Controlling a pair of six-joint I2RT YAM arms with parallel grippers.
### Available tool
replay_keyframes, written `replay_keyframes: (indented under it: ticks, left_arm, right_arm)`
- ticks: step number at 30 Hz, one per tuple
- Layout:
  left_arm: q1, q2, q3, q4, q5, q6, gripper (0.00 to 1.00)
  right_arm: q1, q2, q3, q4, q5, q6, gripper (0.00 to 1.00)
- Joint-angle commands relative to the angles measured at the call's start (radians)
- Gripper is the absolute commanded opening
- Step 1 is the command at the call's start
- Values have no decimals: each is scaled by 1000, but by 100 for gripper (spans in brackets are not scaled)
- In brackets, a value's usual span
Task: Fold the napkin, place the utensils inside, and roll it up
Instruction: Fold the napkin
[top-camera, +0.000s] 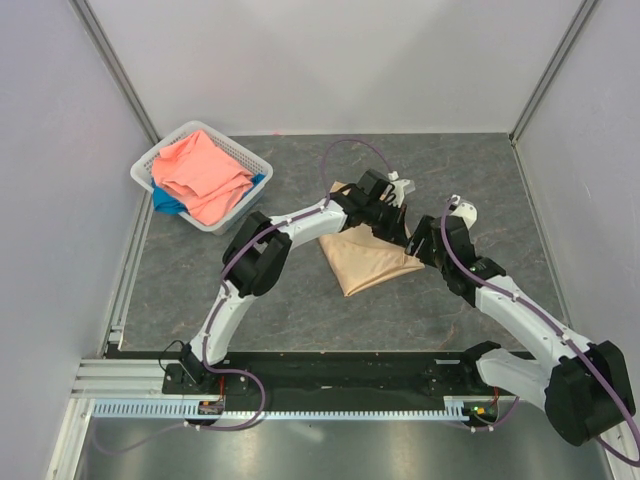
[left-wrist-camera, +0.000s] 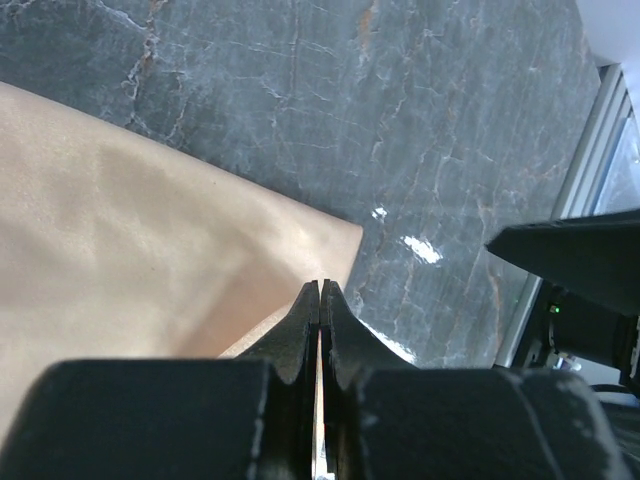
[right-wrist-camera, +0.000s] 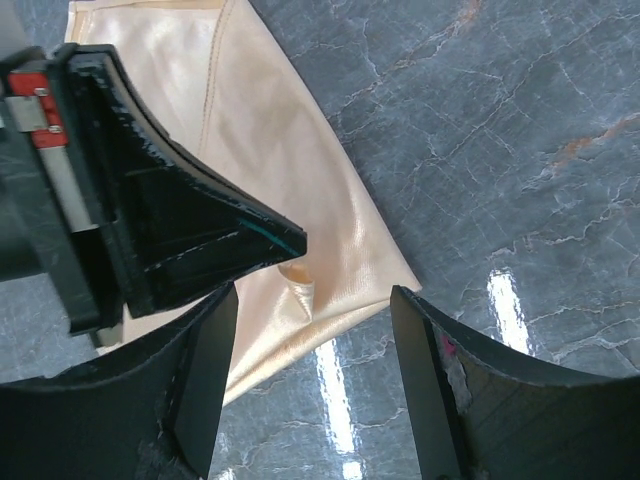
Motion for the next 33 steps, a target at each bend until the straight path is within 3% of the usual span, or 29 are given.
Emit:
replay_keyframes:
  ticks: [1, 33]
  left_arm:
    - [-15, 36, 67, 3, -19, 38, 2]
    - [-47, 104, 126, 51, -9, -26, 2]
  right_arm:
    - [-4, -27, -4, -11, 27, 8, 71]
    - [-15, -52, -16, -34, 16, 7, 72]
